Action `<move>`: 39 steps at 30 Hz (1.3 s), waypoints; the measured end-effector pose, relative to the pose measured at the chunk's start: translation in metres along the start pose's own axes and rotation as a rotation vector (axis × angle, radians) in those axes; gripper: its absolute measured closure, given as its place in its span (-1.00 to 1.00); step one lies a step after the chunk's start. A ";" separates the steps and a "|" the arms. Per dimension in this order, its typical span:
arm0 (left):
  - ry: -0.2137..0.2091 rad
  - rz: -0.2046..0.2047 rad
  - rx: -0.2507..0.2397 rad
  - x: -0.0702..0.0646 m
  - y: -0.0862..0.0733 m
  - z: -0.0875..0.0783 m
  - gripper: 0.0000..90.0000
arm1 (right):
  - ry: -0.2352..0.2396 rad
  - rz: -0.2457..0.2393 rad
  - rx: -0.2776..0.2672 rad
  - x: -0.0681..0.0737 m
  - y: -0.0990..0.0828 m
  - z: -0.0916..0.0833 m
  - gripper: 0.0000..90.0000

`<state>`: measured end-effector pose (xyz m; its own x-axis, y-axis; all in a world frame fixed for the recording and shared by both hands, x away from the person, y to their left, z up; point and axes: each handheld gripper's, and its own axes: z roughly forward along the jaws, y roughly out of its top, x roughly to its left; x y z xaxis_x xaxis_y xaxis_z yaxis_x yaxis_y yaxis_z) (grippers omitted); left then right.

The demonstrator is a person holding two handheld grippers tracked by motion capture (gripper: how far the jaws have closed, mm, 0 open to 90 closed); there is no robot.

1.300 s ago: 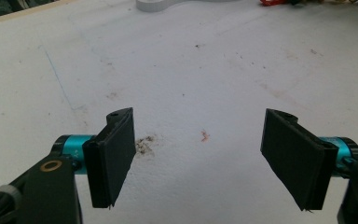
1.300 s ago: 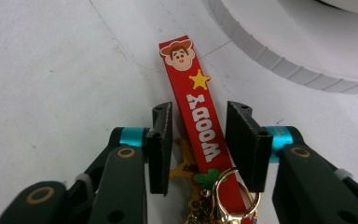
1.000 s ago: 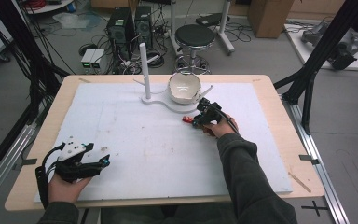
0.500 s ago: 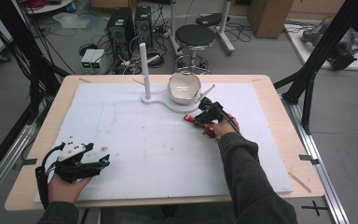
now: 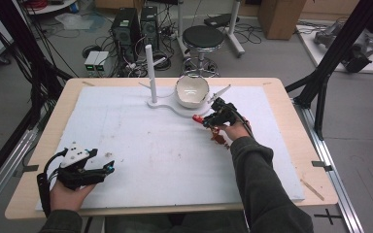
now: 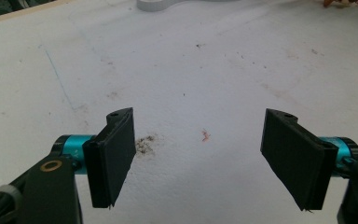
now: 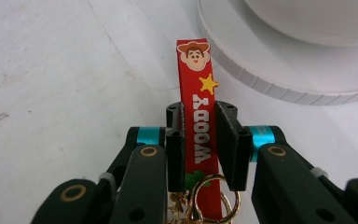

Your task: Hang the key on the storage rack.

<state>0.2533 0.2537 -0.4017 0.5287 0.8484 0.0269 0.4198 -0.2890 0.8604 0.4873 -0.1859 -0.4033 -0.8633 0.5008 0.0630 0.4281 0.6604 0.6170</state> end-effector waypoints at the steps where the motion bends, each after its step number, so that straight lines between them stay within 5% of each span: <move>1: 0.000 0.000 0.000 0.000 0.000 0.000 -0.41 | 0.005 0.004 -0.004 0.000 0.000 -0.001 0.67; 39: 0.006 0.002 -0.001 0.000 0.000 -0.001 -0.40 | 0.123 0.020 -0.224 0.009 0.029 -0.033 0.67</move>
<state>0.2528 0.2536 -0.4013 0.5249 0.8505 0.0320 0.4179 -0.2903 0.8609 0.4828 -0.1806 -0.3586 -0.8874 0.4310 0.1635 0.3870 0.5038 0.7723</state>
